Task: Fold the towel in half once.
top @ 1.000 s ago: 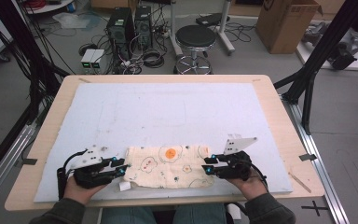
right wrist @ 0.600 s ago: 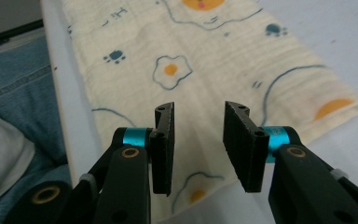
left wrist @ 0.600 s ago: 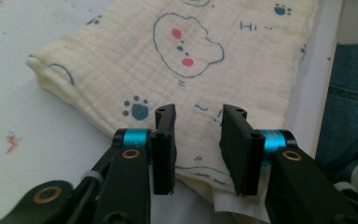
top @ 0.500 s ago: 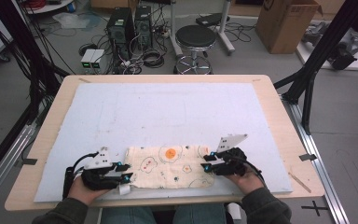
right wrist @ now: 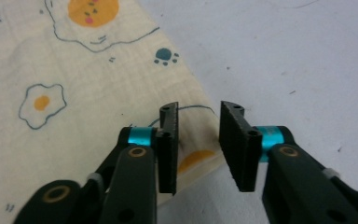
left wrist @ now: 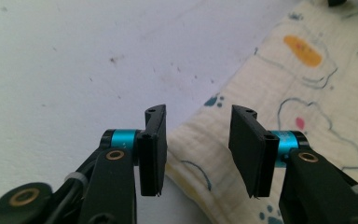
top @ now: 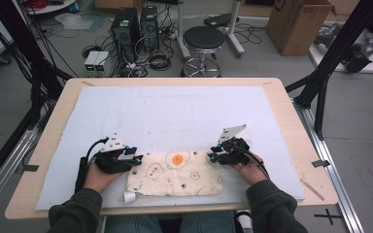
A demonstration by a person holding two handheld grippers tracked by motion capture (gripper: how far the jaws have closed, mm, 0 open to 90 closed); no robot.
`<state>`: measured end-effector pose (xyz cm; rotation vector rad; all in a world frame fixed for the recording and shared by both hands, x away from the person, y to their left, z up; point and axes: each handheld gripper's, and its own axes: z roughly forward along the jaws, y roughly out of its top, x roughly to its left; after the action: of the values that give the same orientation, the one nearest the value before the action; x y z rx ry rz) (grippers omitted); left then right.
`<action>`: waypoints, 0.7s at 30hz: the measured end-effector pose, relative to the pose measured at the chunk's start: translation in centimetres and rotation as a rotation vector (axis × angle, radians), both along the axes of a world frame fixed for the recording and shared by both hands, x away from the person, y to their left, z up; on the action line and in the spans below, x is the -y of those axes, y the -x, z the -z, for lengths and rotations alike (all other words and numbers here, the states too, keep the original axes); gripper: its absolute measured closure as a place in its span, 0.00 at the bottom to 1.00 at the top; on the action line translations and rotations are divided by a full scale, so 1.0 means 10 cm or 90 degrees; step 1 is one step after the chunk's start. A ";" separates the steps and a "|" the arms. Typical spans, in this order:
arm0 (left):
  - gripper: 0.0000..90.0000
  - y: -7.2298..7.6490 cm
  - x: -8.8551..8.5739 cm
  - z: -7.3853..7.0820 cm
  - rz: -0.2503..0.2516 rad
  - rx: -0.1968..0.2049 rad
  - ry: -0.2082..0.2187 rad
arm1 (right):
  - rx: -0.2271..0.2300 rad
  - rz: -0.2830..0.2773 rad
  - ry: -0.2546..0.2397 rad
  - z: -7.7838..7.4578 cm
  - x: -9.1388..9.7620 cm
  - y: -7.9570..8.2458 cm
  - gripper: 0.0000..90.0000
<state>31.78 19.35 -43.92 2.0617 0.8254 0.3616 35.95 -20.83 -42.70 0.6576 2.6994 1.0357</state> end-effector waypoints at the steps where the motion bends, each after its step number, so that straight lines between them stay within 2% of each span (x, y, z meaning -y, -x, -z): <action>1: 0.67 -0.02 0.00 0.02 -0.002 -0.007 -0.012 | -0.001 -0.004 0.004 0.01 -0.01 0.00 0.82; 3: 0.75 -0.04 0.00 0.04 -0.004 -0.010 -0.019 | 0.002 -0.015 0.014 0.02 -0.03 0.00 0.88; 7: 0.94 -0.03 0.01 0.04 -0.005 0.007 -0.032 | 0.000 -0.013 0.014 0.03 -0.04 -0.01 0.95; 9: 0.96 -0.03 0.00 0.02 -0.005 0.015 -0.033 | -0.004 -0.009 0.009 0.02 -0.04 -0.01 0.96; 13: 0.97 0.02 -0.03 -0.03 -0.006 0.025 -0.008 | -0.006 -0.004 -0.022 -0.07 0.01 0.03 0.96; 17: 0.97 0.04 -0.05 -0.06 -0.006 0.028 0.005 | 0.011 -0.002 -0.045 -0.22 0.03 0.05 0.96; 21: 0.97 0.01 -0.07 -0.05 -0.018 0.030 0.015 | 0.016 0.009 -0.048 -0.31 0.01 0.01 0.96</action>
<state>31.64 20.01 -43.42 2.0136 0.8278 0.4120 35.89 -20.91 -39.64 0.6695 2.6418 1.1386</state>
